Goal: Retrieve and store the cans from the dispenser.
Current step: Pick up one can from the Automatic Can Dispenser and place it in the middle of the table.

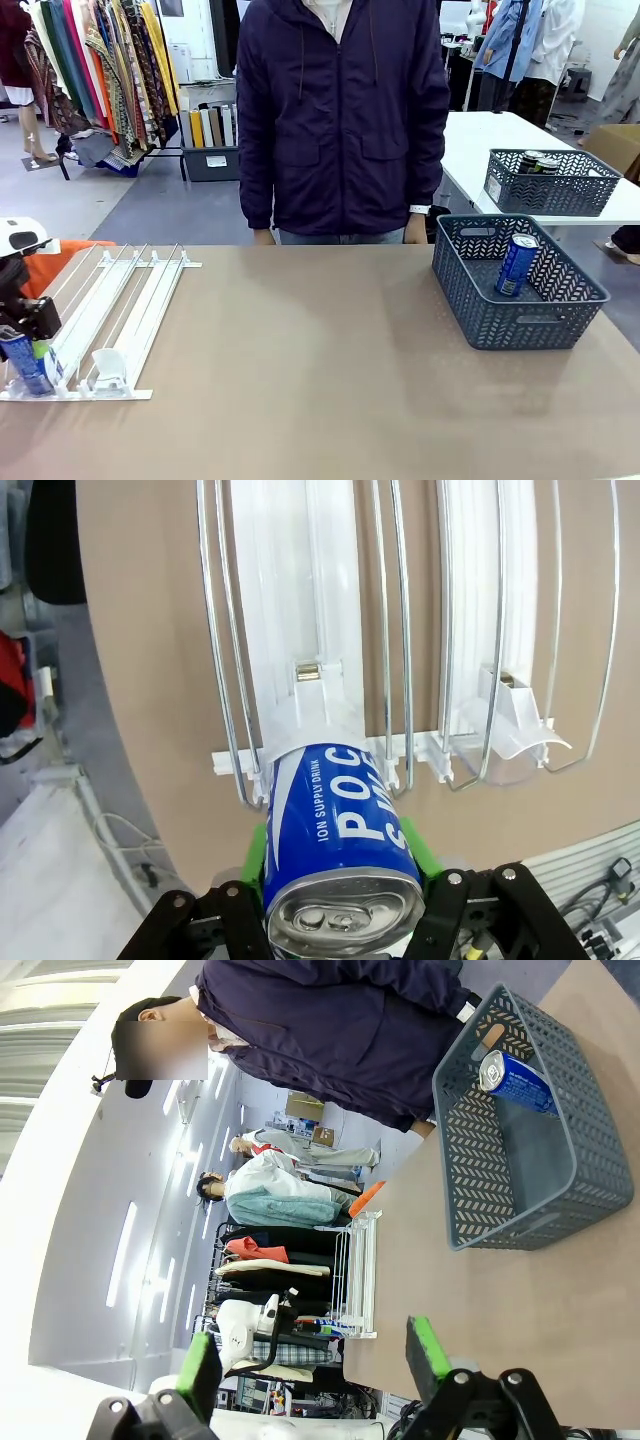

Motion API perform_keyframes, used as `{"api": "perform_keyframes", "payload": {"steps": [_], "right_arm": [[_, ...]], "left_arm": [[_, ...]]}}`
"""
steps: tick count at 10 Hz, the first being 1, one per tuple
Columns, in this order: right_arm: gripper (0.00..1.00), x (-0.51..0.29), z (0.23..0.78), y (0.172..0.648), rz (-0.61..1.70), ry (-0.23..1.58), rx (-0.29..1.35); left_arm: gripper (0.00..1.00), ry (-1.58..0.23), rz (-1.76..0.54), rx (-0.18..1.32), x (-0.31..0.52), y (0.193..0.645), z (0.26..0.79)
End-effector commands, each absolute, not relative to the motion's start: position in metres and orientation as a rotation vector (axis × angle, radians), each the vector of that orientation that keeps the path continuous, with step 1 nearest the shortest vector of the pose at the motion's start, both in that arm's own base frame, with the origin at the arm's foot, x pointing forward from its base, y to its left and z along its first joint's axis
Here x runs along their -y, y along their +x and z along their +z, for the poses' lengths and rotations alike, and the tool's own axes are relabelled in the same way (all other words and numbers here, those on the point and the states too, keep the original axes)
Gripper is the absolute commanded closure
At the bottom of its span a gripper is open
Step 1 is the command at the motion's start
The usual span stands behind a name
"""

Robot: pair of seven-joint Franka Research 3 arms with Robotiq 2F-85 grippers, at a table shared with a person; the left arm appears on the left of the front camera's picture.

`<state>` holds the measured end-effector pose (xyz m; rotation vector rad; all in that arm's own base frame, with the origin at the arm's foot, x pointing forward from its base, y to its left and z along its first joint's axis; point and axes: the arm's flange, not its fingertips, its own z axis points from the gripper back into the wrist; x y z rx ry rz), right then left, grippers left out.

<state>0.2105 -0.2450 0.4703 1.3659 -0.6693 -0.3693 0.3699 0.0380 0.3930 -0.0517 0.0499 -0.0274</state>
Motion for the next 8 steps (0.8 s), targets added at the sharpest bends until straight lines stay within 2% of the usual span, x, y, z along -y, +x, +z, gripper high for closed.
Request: {"api": "perform_keyframes", "payload": {"steps": [1,5,8], "right_arm": [[0.00,0.245,0.473,0.214,-0.352,1.383,0.705],[0.00,0.245,0.473,0.214,-0.352,1.383,0.705],[0.00,0.245,0.473,0.214,-0.352,1.383,0.705]], "left_arm": [[1.00,-0.065,-0.024,-0.020,-0.039,0.337,0.376],[1.00,-0.059,-0.004,0.007,-0.042,0.338,0.386],[1.00,-0.080,0.081,0.096,-0.055,0.324,0.454]]}}
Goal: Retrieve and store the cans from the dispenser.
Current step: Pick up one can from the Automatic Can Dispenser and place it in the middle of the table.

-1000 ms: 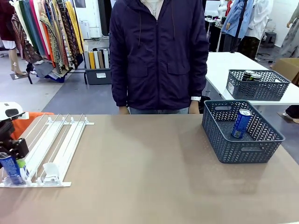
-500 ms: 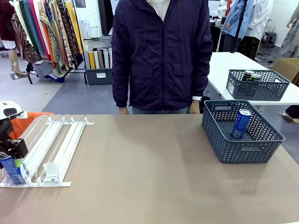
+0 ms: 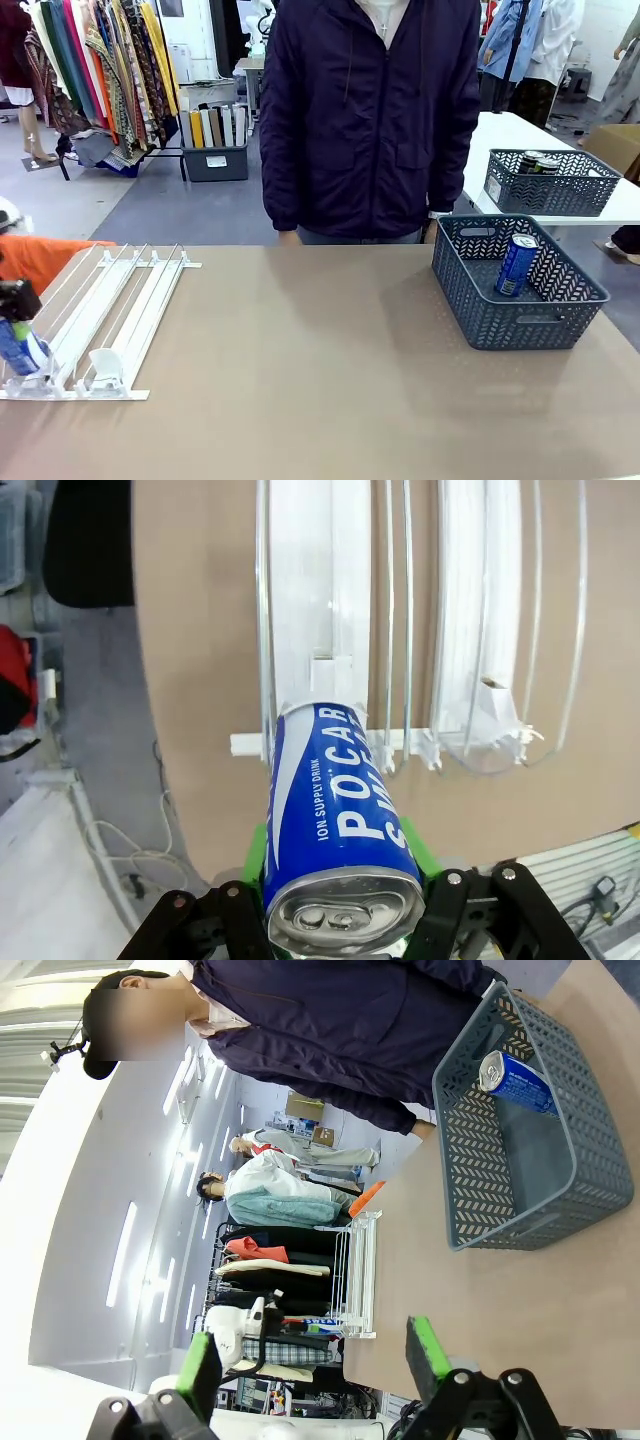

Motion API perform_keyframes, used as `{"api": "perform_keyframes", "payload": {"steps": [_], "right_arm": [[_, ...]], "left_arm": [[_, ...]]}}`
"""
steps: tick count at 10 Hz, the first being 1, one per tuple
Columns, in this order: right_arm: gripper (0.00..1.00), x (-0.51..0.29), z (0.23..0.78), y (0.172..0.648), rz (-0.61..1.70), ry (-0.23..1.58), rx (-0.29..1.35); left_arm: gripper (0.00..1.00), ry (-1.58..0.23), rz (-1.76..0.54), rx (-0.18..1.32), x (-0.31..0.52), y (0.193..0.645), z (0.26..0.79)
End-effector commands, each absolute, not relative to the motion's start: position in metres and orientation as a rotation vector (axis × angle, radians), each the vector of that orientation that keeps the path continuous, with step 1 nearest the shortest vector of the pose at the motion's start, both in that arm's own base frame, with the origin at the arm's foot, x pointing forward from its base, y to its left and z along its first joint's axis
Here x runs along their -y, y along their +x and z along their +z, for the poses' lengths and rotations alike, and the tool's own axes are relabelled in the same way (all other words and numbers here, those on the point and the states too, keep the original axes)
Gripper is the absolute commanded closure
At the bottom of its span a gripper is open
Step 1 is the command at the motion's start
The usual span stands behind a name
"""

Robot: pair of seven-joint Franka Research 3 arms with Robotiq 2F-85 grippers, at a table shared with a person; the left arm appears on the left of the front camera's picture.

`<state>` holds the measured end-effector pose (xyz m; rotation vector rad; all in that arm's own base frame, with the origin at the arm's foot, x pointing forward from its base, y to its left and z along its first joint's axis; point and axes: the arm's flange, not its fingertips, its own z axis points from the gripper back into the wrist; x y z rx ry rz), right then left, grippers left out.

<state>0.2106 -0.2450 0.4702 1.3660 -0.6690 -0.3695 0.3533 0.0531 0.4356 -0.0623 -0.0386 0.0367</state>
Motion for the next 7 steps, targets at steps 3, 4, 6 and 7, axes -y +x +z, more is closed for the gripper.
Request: {"api": "perform_keyframes", "payload": {"steps": [3,4,6,7], "right_arm": [[0.00,0.245,0.473,0.214,-0.352,1.383,0.705],[0.00,0.245,0.473,0.214,-0.352,1.383,0.705],[0.00,0.245,0.473,0.214,-0.352,1.383,0.705],[0.00,0.245,0.473,0.214,-0.352,1.383,0.705]], "left_arm": [[1.00,-0.155,0.089,0.140,-0.062,0.292,0.539],[1.00,-0.158,0.116,0.192,-0.061,0.275,0.562],[1.00,-0.281,0.097,0.249,-0.060,0.249,0.583],[1.00,-0.368,0.144,0.246,-0.062,0.246,0.583]]}}
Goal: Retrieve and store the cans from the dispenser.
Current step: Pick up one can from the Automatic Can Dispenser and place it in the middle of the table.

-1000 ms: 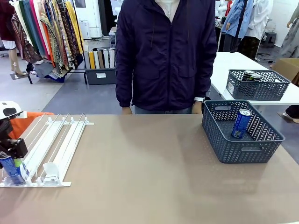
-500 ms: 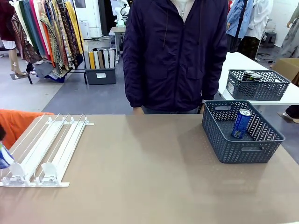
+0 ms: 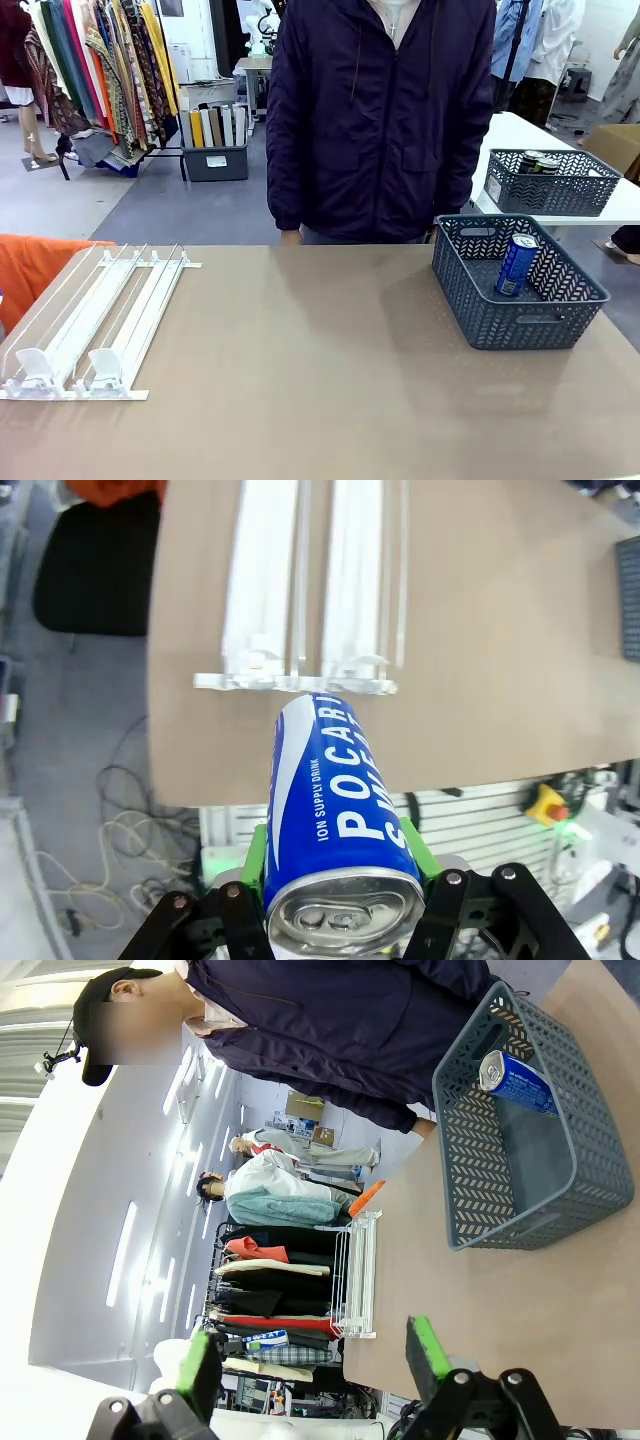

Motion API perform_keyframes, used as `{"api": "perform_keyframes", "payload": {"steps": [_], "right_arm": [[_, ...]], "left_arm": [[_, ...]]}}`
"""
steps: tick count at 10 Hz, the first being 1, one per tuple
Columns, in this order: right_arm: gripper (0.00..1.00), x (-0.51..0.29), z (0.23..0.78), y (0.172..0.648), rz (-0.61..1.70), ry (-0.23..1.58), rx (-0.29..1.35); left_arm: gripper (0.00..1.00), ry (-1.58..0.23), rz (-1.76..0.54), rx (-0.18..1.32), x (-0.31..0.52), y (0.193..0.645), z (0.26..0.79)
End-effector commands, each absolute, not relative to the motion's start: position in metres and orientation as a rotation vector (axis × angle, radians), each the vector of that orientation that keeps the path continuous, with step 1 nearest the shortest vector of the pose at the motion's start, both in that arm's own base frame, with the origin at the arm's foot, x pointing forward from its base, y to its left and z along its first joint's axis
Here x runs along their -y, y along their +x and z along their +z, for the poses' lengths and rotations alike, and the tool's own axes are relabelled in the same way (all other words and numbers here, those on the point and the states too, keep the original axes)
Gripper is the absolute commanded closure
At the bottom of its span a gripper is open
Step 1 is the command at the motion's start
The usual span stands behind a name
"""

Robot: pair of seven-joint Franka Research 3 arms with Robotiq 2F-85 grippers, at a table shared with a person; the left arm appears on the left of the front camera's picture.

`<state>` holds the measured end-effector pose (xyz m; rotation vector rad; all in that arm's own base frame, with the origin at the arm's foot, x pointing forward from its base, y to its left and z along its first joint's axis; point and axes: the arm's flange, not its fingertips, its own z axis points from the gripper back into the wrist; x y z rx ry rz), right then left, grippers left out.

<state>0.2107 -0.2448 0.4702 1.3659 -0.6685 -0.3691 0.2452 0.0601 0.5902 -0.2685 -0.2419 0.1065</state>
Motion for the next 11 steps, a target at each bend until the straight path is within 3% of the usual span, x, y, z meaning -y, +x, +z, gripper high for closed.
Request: {"api": "perform_keyframes", "payload": {"steps": [1,5,6,9,11], "right_arm": [[0.00,0.245,0.473,0.214,-0.352,1.383,0.705],[0.00,0.245,0.473,0.214,-0.352,1.383,0.705],[0.00,0.245,0.473,0.214,-0.352,1.383,0.705],[0.00,0.245,0.473,0.214,-0.352,1.383,0.705],[0.00,0.245,0.473,0.214,-0.352,1.383,0.705]], "left_arm": [[1.00,-0.206,0.092,0.226,-0.059,0.254,0.584],[1.00,-0.239,0.102,0.216,-0.058,0.251,0.584],[1.00,-0.303,0.011,0.178,-0.052,0.266,0.573],[1.00,-0.056,0.136,0.265,0.085,0.310,0.573],[1.00,-0.054,0.023,0.259,0.204,0.337,0.554]]}}
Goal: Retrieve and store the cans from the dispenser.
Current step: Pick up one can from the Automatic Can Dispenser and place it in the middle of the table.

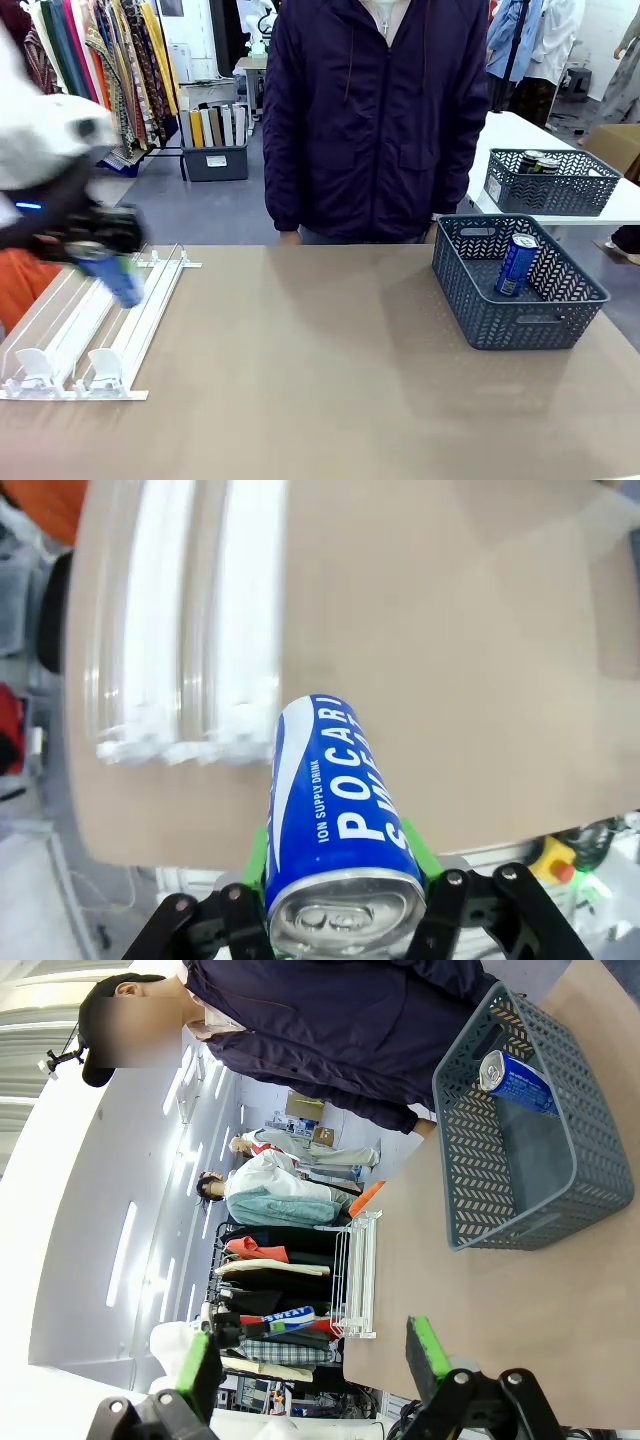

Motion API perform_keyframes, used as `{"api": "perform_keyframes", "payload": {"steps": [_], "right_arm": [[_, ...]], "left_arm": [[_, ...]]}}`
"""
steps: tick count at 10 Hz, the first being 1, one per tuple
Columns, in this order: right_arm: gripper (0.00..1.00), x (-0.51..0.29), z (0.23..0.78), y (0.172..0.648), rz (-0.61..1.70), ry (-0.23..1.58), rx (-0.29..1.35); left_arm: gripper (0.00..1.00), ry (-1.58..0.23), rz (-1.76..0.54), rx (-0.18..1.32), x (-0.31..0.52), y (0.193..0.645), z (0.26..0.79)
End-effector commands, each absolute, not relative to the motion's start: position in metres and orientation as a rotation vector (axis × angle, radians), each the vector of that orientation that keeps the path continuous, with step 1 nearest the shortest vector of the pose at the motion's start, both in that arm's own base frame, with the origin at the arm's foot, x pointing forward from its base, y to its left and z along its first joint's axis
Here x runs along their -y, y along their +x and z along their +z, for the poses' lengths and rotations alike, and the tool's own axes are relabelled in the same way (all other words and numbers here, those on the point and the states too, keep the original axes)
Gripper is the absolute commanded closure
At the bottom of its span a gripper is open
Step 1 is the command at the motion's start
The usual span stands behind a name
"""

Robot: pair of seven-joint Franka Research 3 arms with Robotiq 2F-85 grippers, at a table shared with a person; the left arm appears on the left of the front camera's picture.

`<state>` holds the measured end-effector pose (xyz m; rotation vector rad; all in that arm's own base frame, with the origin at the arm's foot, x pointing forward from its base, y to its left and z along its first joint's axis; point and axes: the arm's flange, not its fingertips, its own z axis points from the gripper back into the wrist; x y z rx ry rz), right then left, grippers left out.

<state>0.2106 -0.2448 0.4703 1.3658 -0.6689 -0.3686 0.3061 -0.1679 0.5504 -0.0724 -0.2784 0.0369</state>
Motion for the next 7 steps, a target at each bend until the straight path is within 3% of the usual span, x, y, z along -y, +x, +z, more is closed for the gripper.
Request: {"api": "perform_keyframes", "payload": {"steps": [1,4,5,7], "right_arm": [[0.00,0.245,0.473,0.214,-0.352,1.383,0.705],[0.00,0.245,0.473,0.214,-0.352,1.383,0.705],[0.00,0.245,0.473,0.214,-0.352,1.383,0.705],[0.00,0.245,0.473,0.214,-0.352,1.383,0.705]], "left_arm": [[1.00,-0.040,-0.046,0.286,0.267,0.352,0.531],[1.00,-0.081,-0.324,0.200,0.386,0.365,0.464],[1.00,-0.093,-0.377,0.113,0.406,0.360,0.443],[1.00,-0.013,-0.400,0.080,0.422,0.353,0.415]]}}
